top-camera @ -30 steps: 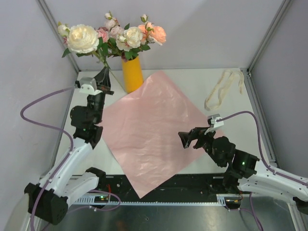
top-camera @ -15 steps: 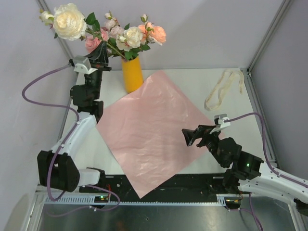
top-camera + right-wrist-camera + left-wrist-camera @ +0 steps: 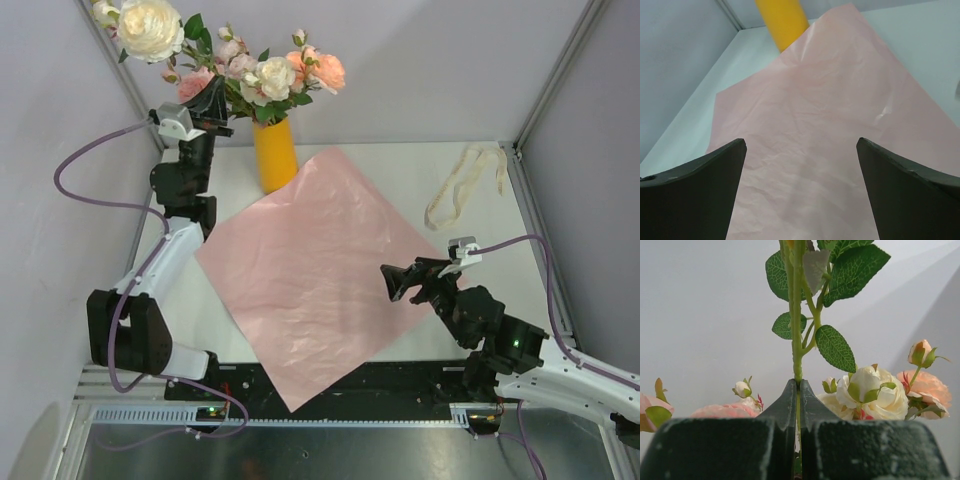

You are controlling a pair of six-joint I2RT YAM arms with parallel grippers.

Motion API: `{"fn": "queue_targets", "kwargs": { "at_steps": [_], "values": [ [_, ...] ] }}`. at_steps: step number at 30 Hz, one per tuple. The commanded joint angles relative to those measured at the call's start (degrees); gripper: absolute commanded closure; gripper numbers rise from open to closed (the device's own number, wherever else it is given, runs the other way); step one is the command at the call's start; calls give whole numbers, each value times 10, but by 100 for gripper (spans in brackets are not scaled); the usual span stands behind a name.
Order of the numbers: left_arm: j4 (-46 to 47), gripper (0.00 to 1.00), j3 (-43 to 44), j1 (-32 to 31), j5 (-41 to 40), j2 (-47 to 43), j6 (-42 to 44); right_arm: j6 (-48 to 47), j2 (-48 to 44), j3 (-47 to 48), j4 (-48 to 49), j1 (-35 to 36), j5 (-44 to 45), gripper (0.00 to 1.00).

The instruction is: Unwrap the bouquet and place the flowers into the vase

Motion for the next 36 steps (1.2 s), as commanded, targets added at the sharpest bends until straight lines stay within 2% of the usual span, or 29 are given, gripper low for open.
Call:
{"fn": "queue_targets", "kwargs": {
  "at_steps": [1, 17, 24, 36],
  "values": [
    [27, 100, 29, 8, 6, 1, 28, -4, -11, 12, 18, 0, 20, 1],
    [-28, 100, 17, 8, 32, 16, 103, 3, -11, 12, 12, 0, 22, 1],
    [-36, 100, 2, 4, 47, 48, 141, 2, -7, 12, 10, -1, 23, 1],
    [-43, 100, 3, -12, 62, 119, 153, 3, 5, 12, 13, -18, 10, 1]
  ]
}}
